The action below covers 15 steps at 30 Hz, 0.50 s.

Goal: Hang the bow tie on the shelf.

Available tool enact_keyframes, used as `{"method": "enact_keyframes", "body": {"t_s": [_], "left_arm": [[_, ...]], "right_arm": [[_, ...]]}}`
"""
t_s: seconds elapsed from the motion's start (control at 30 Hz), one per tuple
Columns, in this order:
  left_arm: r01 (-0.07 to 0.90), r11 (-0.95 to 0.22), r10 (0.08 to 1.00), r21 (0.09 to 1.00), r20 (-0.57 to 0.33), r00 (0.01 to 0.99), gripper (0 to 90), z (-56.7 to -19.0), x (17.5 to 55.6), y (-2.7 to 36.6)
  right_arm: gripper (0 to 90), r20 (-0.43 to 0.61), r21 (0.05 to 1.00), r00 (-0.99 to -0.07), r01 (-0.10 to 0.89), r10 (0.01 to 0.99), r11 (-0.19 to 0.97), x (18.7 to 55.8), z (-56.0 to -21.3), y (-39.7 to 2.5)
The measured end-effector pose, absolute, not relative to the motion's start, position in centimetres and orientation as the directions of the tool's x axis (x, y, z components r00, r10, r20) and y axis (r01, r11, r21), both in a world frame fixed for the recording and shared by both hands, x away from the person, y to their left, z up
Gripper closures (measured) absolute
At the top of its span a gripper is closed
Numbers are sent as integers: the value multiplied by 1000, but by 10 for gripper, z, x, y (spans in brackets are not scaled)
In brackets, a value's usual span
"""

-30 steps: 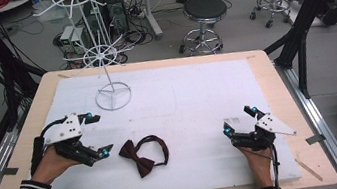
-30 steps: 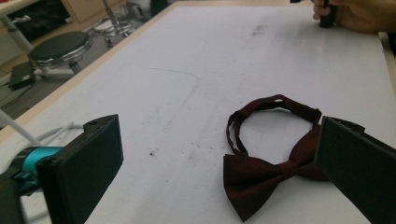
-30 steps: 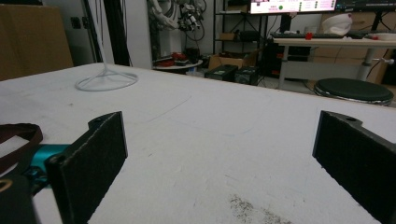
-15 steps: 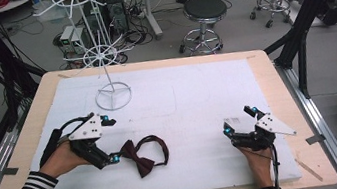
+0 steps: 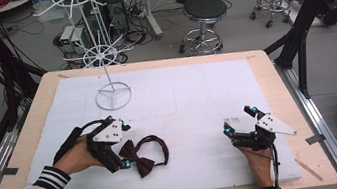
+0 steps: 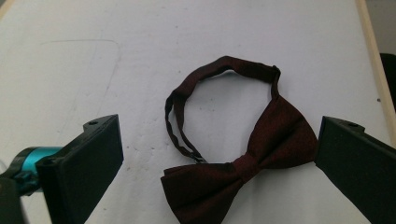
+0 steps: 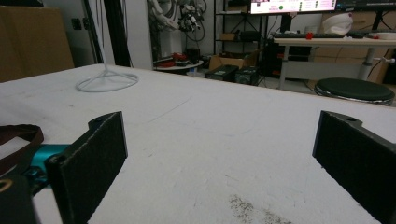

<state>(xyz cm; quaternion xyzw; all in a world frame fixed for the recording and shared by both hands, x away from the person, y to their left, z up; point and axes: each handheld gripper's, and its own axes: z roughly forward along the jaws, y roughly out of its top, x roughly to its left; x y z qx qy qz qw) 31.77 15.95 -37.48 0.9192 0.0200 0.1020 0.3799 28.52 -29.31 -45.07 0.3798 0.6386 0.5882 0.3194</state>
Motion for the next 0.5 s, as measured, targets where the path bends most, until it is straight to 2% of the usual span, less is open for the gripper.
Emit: {"method": "enact_keyframes", "body": {"t_s": [0.5], "left_arm": [[-63, -788, 47, 612, 162, 986, 17, -389, 320, 146]], "right_arm": [[23, 39, 994, -506, 108, 862, 18, 285, -451, -293]]}}
